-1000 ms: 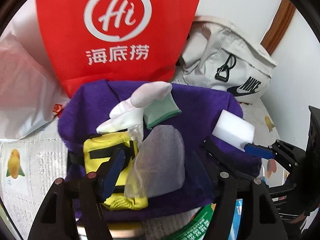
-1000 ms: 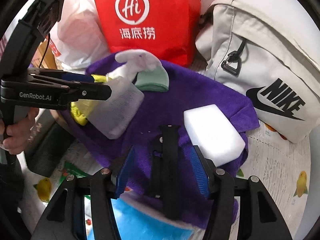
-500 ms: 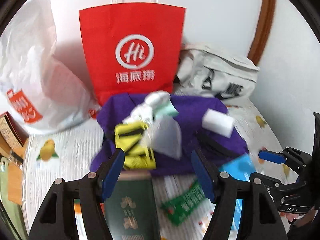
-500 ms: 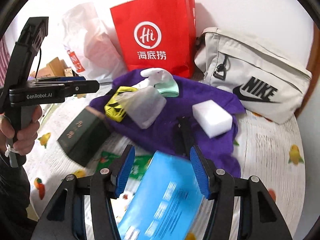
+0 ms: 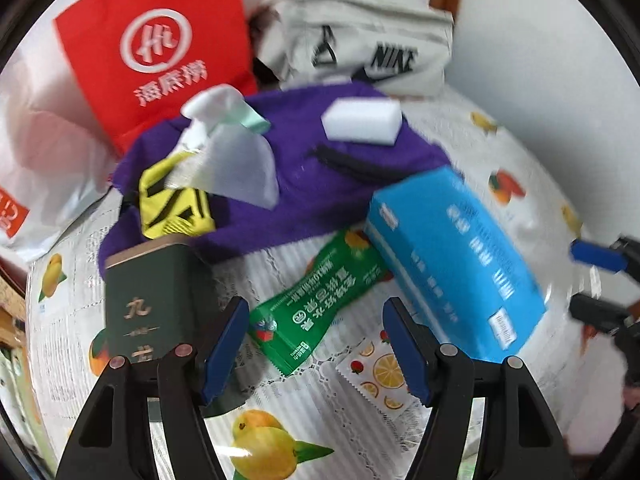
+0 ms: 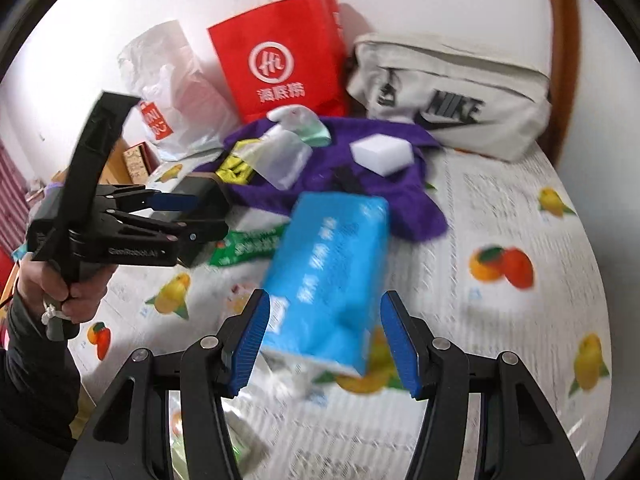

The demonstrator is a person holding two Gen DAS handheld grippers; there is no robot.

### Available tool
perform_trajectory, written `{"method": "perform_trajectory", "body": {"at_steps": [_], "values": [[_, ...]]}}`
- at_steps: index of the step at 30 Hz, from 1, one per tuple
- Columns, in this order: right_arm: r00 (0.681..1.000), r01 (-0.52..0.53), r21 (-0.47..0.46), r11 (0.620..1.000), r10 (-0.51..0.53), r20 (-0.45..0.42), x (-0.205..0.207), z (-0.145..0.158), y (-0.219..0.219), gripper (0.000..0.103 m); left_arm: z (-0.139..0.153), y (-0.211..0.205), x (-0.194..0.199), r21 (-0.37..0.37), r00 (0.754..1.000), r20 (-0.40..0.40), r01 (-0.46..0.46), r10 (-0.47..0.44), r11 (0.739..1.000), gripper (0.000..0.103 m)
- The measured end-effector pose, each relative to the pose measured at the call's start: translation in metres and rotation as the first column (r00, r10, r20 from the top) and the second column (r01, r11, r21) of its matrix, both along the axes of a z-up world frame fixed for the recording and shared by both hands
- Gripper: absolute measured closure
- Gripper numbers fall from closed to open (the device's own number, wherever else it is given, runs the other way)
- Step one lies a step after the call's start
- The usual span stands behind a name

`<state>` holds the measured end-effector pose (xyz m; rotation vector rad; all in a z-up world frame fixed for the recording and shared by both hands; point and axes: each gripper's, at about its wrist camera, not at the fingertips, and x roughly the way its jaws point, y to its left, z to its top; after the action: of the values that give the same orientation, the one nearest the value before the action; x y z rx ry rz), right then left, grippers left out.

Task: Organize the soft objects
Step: 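Grasp the green snack packet with the left gripper while the right gripper approaches the white crumpled tissue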

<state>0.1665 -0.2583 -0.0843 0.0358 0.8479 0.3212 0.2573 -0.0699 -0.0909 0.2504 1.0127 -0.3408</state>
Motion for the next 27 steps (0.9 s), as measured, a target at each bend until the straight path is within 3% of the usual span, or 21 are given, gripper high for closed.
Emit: {"method": "perform_trajectory", "body": {"at_steps": [7, 16, 18, 22, 25, 27], "values": [[0.999, 0.044, 0.016, 0.999, -0.043, -0.018, 0.008, -0.01, -0.022, 0.046, -0.026, -0.024, 0.015, 0.085, 0.991, -0.065, 0.119, -0.114, 0.989, 0.035], [0.998, 0.058, 0.016, 0.998, -0.058, -0.026, 0.026, -0.016, -0.037, 0.046, -0.05, -0.035, 0.041, 0.107, 0.966, -0.171, 0.216, -0.196, 0.97, 0.036], [0.998, 0.062, 0.016, 0.998, -0.061, -0.033, 0.029, -0.019, -0.037, 0.046, -0.053, -0.035, 0.043, 0.095, 0.963, -0.181, 0.221, -0.201, 0.971, 0.038], [0.997, 0.058, 0.016, 0.998, -0.057, -0.046, 0.032, -0.024, -0.037, 0.046, -0.05, -0.036, 0.04, 0.084, 0.961, -0.17, 0.234, -0.217, 0.969, 0.059], [0.997, 0.052, 0.022, 0.998, -0.051, -0.049, 0.03, -0.025, -0.034, 0.046, -0.049, -0.038, 0.037, 0.089, 0.961, -0.177, 0.232, -0.214, 0.969, 0.066], [0.998, 0.041, 0.025, 0.999, -0.04, -0.045, 0.028, -0.024, -0.033, 0.046, -0.049, -0.037, 0.03, 0.098, 0.957, -0.183, 0.245, -0.224, 0.965, 0.065]]}}
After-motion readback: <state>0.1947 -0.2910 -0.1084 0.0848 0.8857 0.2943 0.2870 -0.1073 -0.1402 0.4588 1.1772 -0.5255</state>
